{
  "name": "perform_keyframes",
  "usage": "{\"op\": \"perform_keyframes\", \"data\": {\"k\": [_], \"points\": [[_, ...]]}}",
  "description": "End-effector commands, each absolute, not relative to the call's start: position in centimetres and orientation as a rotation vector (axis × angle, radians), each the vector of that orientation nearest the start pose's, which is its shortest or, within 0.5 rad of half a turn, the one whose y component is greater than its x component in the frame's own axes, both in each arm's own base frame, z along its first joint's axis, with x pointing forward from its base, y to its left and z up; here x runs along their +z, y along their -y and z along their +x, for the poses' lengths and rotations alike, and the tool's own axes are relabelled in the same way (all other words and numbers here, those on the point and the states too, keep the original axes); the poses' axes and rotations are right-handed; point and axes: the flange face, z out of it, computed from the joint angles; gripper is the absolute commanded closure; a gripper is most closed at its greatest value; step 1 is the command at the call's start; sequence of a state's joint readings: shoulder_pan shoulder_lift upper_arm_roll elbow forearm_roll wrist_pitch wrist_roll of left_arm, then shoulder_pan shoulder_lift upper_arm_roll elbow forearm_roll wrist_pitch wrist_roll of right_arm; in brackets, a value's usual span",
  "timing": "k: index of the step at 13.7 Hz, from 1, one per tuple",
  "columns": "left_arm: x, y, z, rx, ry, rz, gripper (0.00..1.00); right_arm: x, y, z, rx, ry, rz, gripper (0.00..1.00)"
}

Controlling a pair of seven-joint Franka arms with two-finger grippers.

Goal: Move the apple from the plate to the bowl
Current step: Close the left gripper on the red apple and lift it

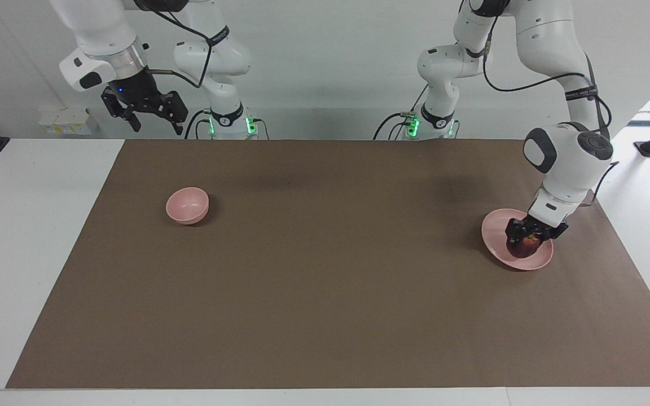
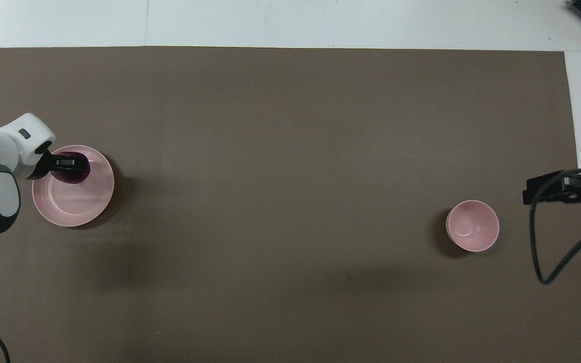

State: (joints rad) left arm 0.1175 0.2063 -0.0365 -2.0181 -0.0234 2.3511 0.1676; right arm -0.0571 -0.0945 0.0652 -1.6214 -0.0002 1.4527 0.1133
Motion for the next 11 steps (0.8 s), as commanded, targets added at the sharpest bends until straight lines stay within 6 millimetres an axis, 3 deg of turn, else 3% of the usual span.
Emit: {"op": "perform_keyframes", "data": {"k": [1, 3, 6, 8, 11], "points": [[41.1, -4.0, 59.9, -0.167, -0.155, -3.148, 1.00, 64.3, -0.7, 50.8, 0.091, -0.185, -3.146, 0.00], [44.8, -3.1, 59.3, -0.137, -0.161, -3.180, 1.00, 64.2, -0.8, 50.8, 0.094, -0.161, -3.148, 0.00], [50.7, -1.7, 57.8, -0.012, -0.094, -3.378, 1.00, 63.8, -1.2, 50.8, 0.106, -0.151, -3.147, 0.00], [52.6, -0.4, 57.5, 0.033, -0.096, -3.492, 1.00, 62.3, -2.1, 50.6, 0.146, -0.148, -3.121, 0.00], [53.6, 2.3, 57.0, 0.066, -0.116, -3.633, 1.00, 59.5, -3.7, 50.3, 0.147, -0.139, -3.070, 0.00]]}}
